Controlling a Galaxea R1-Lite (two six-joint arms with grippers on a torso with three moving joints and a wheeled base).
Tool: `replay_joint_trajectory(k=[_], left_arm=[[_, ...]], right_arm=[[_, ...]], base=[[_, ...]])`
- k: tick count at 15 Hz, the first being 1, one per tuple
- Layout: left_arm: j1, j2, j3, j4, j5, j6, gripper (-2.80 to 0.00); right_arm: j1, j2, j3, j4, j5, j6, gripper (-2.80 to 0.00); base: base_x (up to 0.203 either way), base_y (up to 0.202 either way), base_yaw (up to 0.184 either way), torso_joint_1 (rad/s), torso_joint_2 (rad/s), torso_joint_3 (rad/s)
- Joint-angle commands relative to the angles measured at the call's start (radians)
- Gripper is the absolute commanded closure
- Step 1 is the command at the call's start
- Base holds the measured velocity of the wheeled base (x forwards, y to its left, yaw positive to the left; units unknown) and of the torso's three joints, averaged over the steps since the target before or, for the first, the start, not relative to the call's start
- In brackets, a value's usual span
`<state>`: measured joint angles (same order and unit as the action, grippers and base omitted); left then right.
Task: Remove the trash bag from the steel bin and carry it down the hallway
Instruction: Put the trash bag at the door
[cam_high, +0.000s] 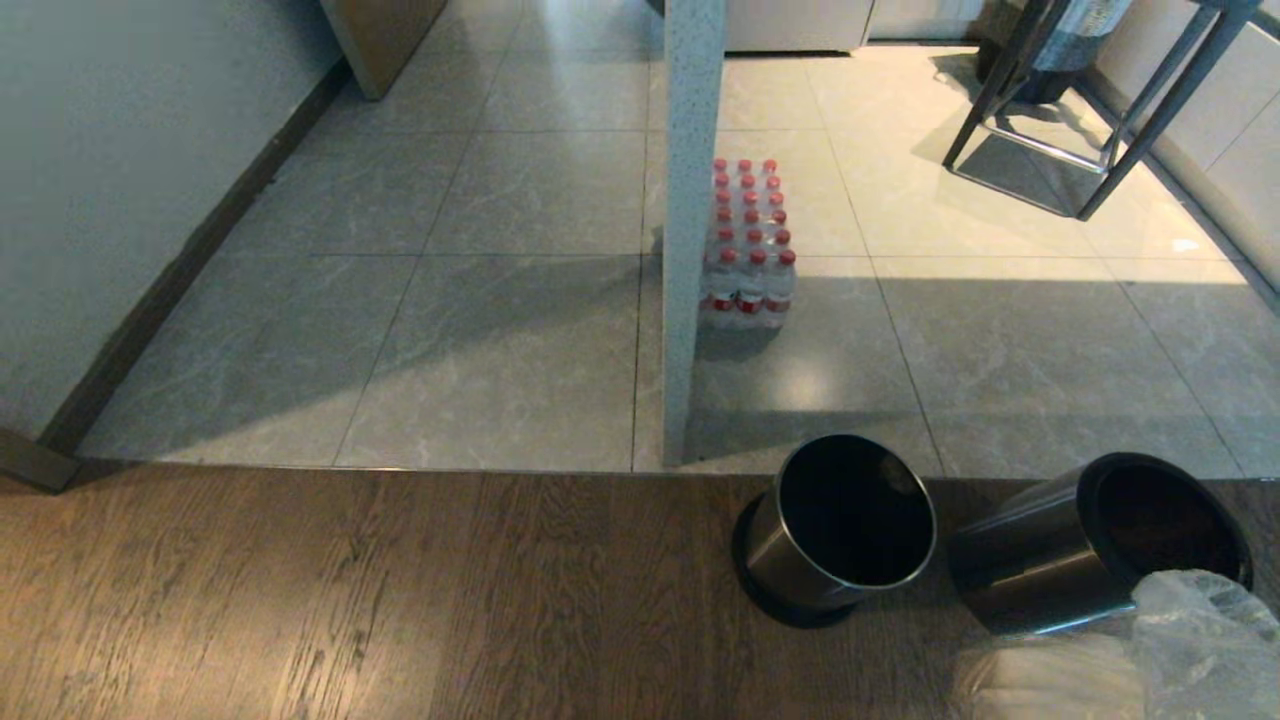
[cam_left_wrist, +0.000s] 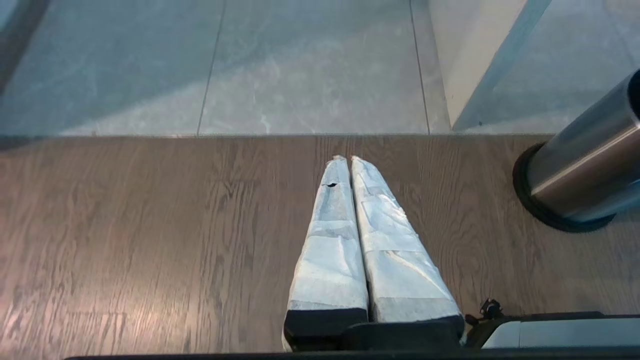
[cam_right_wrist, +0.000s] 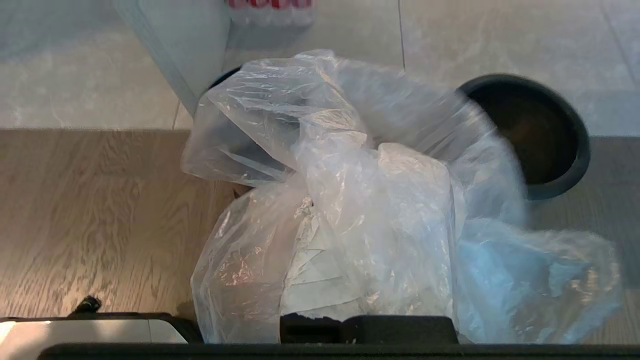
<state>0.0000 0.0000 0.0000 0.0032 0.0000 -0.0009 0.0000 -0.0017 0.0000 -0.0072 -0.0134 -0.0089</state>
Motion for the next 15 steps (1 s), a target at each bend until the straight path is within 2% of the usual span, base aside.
replay_joint_trajectory(k=[1, 15], left_arm=[[0.0, 0.0, 0.0, 0.0, 0.0, -0.002, 0.0], [0.0, 0.0, 0.0, 0.0, 0.0, -0.003, 0.0]], right_arm=[[0.0, 0.003, 0.002, 0.0, 0.0, 0.0, 0.0], [0.0, 0.003, 0.002, 0.0, 0.0, 0.0, 0.0]], base=[[0.0, 0.0, 0.0, -0.002, 0.0, 0.203], [0.0, 0.0, 0.0, 0.003, 0.0, 0.203]])
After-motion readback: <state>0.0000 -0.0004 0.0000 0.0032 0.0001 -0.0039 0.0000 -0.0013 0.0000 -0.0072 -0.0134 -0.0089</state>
